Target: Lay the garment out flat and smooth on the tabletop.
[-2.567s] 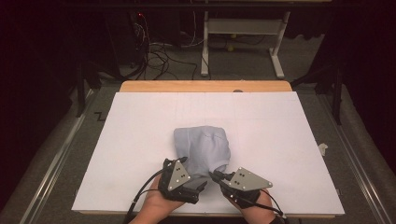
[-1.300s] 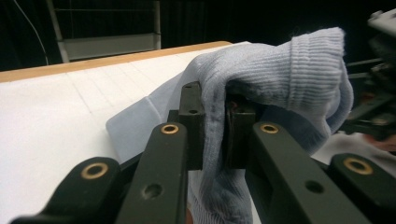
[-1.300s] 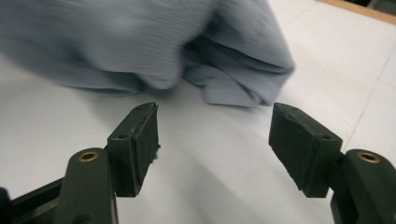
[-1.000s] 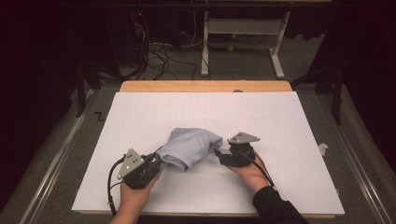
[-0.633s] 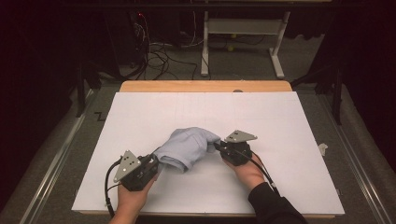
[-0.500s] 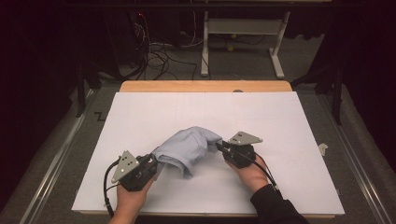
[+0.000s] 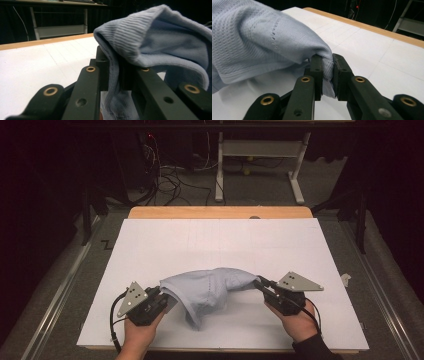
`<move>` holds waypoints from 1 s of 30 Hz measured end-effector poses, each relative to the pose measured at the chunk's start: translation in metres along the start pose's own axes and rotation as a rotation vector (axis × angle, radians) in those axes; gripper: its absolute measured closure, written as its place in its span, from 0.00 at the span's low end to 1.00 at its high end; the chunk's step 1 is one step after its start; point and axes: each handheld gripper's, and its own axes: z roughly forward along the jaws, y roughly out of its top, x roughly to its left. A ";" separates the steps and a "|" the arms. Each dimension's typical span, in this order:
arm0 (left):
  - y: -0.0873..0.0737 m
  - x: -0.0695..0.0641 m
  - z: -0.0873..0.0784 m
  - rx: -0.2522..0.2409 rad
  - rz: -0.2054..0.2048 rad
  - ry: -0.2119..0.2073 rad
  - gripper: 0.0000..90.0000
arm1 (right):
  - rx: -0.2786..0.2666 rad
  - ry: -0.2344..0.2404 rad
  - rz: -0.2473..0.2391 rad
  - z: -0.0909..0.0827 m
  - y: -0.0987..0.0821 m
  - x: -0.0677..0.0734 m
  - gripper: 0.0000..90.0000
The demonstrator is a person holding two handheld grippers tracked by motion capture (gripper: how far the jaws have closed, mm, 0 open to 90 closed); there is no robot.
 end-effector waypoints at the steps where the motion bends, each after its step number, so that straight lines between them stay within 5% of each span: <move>1: 0.000 -0.001 0.001 0.004 0.005 -0.005 0.86 | -0.008 -0.004 0.001 -0.009 -0.001 -0.001 0.90; 14: -0.003 -0.008 0.012 0.039 -0.012 -0.072 0.85 | -0.063 0.004 0.048 -0.048 -0.007 -0.002 0.90; 24: -0.016 -0.004 0.028 0.147 -0.033 -0.069 0.82 | -0.032 -0.025 0.081 -0.034 -0.017 -0.013 0.90; 30: -0.018 -0.003 0.031 0.154 -0.033 -0.059 0.81 | -0.017 -0.049 0.081 -0.026 -0.023 -0.015 0.90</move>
